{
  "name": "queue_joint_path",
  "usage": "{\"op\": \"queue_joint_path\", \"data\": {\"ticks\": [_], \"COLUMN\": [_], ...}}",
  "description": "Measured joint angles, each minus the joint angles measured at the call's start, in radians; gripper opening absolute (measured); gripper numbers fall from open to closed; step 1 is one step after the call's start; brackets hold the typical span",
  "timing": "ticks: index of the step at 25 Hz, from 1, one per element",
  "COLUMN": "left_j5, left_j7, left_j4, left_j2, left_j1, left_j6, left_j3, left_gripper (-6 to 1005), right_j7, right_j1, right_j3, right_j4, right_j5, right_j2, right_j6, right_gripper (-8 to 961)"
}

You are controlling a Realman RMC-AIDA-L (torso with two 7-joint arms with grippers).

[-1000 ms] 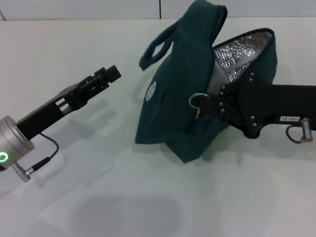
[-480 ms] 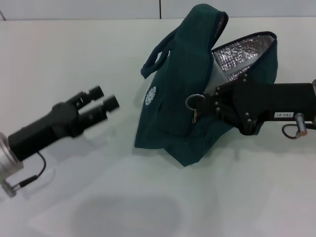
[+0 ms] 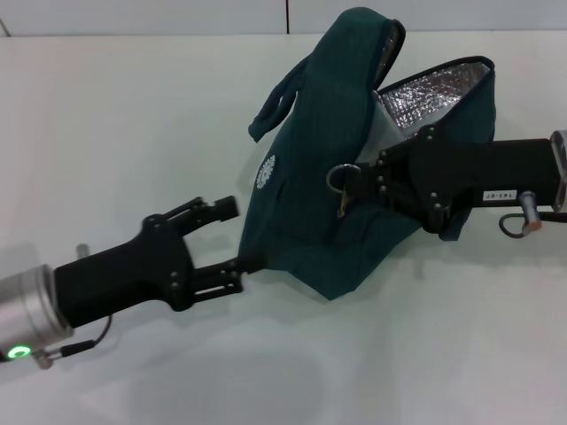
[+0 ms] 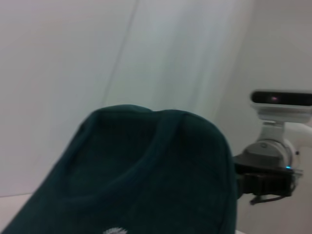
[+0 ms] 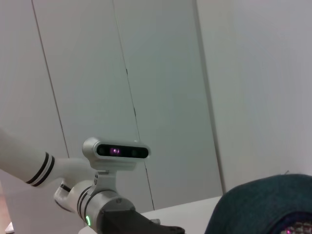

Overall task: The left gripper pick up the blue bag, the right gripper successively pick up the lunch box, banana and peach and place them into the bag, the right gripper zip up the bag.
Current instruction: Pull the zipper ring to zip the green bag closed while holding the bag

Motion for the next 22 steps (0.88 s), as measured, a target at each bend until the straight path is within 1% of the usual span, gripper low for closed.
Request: {"op": "queue_joint_path", "data": {"ticks": [5, 9, 15, 21, 22], "left_j5": [-0.003, 0.0, 0.001, 0.008, 0.008], "left_j7": [0.019, 0.033, 0.029, 0.044, 0.05], "left_j4": [-0.056, -0.095, -0.112, -0.113, -0.114], "left_j2": [-0.004, -0.004, -0.004, -0.003, -0.003], "left_j1": [-0.057, -0.09, -0.102, -0.099, -0.097], "left_j6": [-0.006, -0.049, -0.117, -0.126, -0.126], "left_j3": [0.014, 0.015, 0.015, 0.035, 0.038], "left_gripper": [870, 865, 858, 851, 816], "right_j7": [0.002, 0.002, 0.002, 0.002, 0.002], "right_j1": [0.004, 0.013, 0.016, 0.017, 0.018], "right_j3": [0.0, 0.0, 0.0, 0.0, 0.0], "right_j4": [0.0, 0.008, 0.011, 0.011, 0.011], "right_j5": [-0.002, -0.002, -0.002, -0.002, -0.002], "right_j2": [0.001, 0.002, 0.004, 0.005, 0.005], "right_j6": [0.001, 0.002, 0.002, 0.002, 0.002], "right_gripper": [15, 16, 17, 18, 18]}}
